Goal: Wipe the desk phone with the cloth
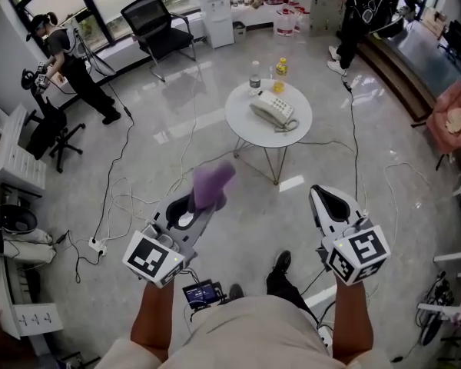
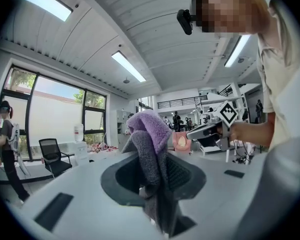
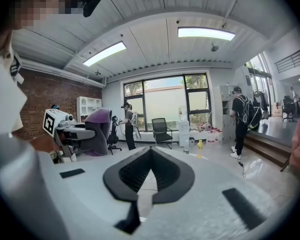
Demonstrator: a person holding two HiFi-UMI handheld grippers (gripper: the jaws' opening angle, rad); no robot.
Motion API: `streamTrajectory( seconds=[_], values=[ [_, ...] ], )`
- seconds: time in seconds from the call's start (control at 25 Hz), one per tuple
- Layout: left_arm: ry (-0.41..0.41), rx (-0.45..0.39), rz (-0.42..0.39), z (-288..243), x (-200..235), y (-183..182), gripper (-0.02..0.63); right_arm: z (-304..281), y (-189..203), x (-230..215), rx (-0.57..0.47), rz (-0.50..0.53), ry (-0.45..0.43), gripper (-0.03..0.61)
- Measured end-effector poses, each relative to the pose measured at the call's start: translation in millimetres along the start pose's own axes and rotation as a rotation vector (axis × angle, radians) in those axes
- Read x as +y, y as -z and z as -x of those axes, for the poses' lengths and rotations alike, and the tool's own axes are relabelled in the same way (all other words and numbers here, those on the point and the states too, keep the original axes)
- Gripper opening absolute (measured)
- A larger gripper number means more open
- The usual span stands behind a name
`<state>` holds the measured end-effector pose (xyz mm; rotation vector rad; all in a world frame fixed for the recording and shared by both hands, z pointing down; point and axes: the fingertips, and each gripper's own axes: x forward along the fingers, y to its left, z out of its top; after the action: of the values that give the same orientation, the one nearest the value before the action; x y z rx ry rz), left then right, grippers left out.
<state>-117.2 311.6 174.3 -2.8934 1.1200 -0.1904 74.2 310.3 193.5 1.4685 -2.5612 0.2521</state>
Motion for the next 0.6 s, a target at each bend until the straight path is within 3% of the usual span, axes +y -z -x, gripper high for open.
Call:
streamTrajectory(
  seconds=[0.6],
  values=[
    [-0.077, 0.014, 0.022, -117.7, 23.9, -14.1, 0.091, -63.1, -25.5, -109.6, 0.020, 0.024, -0.096, -0.008]
  ],
)
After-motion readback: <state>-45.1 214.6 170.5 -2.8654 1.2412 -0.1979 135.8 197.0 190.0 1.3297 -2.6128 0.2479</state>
